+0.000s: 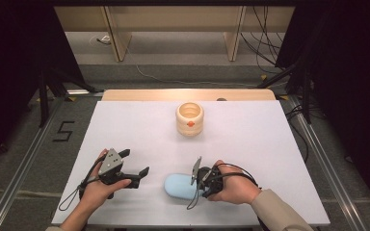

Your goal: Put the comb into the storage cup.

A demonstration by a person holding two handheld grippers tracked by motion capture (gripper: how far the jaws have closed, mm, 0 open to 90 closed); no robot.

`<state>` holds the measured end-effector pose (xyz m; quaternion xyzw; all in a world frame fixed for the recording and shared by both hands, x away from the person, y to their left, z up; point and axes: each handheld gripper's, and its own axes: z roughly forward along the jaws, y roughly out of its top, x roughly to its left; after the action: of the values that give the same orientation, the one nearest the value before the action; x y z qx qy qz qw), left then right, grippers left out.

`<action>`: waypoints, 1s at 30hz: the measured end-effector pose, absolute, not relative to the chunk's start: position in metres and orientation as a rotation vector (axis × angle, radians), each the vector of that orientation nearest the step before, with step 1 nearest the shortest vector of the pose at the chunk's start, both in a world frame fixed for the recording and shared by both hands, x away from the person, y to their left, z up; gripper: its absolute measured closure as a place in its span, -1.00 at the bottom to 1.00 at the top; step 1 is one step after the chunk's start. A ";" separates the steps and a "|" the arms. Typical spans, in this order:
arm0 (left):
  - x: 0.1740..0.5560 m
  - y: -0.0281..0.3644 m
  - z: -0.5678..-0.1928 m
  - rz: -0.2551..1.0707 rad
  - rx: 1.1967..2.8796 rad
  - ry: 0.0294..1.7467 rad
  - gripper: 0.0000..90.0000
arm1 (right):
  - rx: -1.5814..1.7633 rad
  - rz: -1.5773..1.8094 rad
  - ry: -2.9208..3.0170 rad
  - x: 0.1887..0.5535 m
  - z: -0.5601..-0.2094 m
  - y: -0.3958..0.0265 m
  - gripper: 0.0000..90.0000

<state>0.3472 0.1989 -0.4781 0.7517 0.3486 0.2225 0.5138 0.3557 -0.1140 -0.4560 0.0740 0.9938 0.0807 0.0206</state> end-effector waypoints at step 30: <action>0.347 0.200 -0.478 0.534 1.804 0.842 -0.94 | 0.229 0.346 3.108 0.359 -0.457 -0.124 0.56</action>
<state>0.3472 0.1996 -0.4781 0.7505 0.3502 0.2221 0.5146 0.3586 -0.1237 -0.4574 0.0731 0.9912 0.1104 0.0032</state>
